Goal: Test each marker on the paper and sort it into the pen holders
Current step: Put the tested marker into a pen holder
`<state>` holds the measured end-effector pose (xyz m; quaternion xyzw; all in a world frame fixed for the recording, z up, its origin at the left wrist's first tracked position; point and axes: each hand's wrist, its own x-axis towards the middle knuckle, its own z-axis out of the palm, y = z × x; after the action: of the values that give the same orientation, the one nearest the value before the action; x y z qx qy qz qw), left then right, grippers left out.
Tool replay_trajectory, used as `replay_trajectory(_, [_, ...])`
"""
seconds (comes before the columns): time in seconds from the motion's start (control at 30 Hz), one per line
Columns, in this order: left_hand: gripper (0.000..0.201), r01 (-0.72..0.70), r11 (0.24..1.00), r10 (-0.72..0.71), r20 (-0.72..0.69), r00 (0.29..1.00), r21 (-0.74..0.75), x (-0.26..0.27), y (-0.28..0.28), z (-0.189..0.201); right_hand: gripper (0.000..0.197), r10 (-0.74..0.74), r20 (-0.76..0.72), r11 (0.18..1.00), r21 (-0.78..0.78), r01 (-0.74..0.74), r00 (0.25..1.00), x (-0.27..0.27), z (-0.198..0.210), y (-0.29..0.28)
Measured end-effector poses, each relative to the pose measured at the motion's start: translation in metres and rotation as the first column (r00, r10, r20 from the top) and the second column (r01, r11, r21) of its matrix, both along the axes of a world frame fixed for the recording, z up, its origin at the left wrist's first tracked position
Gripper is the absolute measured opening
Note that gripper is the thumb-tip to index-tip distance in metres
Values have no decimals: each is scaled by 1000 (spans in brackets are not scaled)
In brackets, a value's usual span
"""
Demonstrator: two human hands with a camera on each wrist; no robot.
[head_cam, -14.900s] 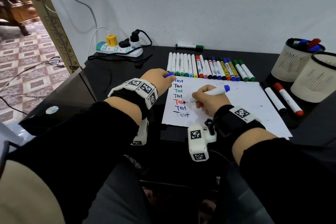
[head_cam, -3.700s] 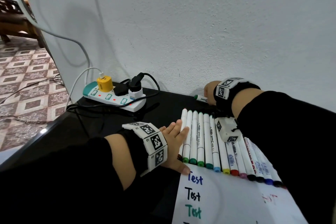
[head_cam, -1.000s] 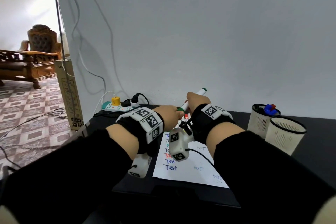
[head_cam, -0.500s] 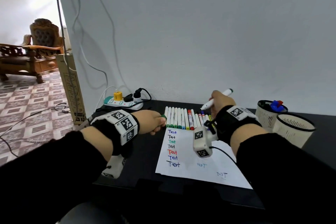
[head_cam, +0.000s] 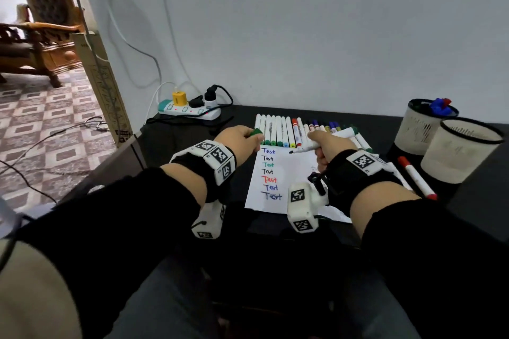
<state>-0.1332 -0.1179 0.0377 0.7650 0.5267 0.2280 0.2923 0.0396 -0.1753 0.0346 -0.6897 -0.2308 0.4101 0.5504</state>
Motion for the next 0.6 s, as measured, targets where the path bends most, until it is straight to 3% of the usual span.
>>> replay_trajectory(0.33, [29, 18, 999, -18, -14, 1000, 30, 16, 2, -20, 23, 95, 136, 972, -226, -62, 986, -22, -37, -11])
replay_trajectory(0.6, [29, 1, 999, -2, 33, 999, 39, 19, 9, -25, 31, 212, 221, 963, -214, -165, 952, -33, -48, -13])
